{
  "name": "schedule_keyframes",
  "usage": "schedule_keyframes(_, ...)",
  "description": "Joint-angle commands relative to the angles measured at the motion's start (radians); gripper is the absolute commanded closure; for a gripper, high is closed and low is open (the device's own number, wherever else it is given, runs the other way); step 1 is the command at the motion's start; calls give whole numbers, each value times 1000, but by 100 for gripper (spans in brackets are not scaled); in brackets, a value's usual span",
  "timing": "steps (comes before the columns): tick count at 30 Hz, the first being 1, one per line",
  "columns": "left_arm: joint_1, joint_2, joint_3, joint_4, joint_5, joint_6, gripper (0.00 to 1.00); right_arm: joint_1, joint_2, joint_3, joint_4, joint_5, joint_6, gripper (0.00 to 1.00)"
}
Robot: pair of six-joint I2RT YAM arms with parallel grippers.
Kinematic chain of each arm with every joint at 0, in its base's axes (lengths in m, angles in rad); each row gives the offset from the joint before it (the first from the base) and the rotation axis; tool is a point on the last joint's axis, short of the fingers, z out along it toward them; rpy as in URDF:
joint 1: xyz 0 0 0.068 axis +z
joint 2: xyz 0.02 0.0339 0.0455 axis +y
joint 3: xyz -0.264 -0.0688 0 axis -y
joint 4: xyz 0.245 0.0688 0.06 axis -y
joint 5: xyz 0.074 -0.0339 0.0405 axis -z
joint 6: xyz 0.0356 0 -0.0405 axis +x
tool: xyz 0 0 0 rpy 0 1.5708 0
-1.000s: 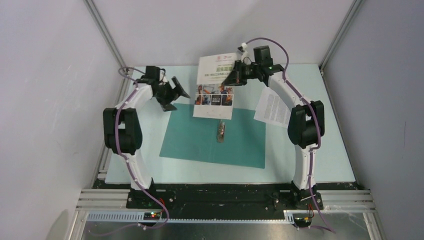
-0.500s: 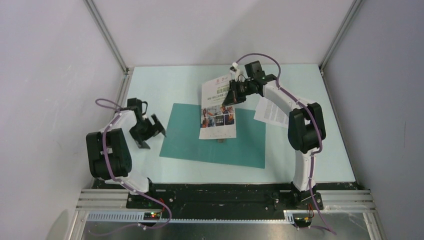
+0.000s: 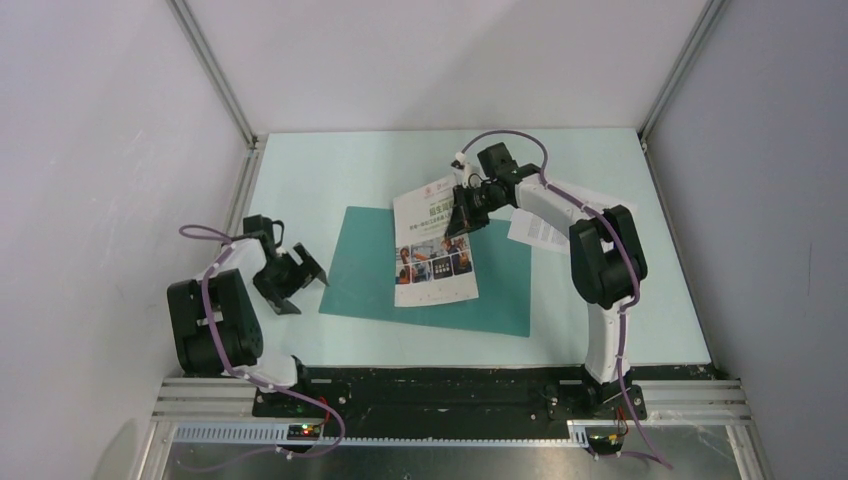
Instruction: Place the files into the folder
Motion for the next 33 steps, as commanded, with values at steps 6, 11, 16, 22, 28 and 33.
schedule_keyframes(6,-36,48,-85,105,134,-1,2,14,-1,0,99,-99,124,100)
schedule_keyframes(11,-39,60,-92,121,148,-1,4,25,63,7,226,-149,275,100)
schedule_keyframes(16,-40,43,-116,128,141,9,7,46,169,59,278,-176,358,100)
schedule_keyframes(22,-40,18,-132,135,135,10,7,77,256,148,300,-174,414,100)
schedule_keyframes(28,-39,7,-131,136,136,5,7,112,278,191,280,-172,400,99)
schedule_keyframes(33,-40,-10,-143,142,143,5,10,94,245,145,238,-175,355,87)
